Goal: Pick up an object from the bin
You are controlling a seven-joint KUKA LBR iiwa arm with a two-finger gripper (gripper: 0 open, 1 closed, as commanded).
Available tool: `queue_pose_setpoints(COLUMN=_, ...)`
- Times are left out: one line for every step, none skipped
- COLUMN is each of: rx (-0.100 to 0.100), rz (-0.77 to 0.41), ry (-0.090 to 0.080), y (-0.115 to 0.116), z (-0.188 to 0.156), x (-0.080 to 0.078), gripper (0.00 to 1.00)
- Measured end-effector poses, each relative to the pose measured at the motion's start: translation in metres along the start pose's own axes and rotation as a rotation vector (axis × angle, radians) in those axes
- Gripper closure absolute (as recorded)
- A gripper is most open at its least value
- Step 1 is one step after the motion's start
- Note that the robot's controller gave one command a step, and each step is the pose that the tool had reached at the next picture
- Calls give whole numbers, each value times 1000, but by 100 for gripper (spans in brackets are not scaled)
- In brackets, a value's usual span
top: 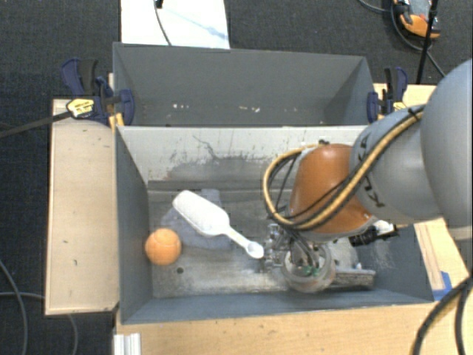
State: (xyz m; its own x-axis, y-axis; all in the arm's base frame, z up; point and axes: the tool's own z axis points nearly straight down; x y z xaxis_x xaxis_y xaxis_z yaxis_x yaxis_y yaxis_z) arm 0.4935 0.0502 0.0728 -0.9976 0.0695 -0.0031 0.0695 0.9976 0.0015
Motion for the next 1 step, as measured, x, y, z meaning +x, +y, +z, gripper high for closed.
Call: queue_pose_setpoints(rx=0, rz=0, ry=0, y=0, z=0, x=0, gripper=100)
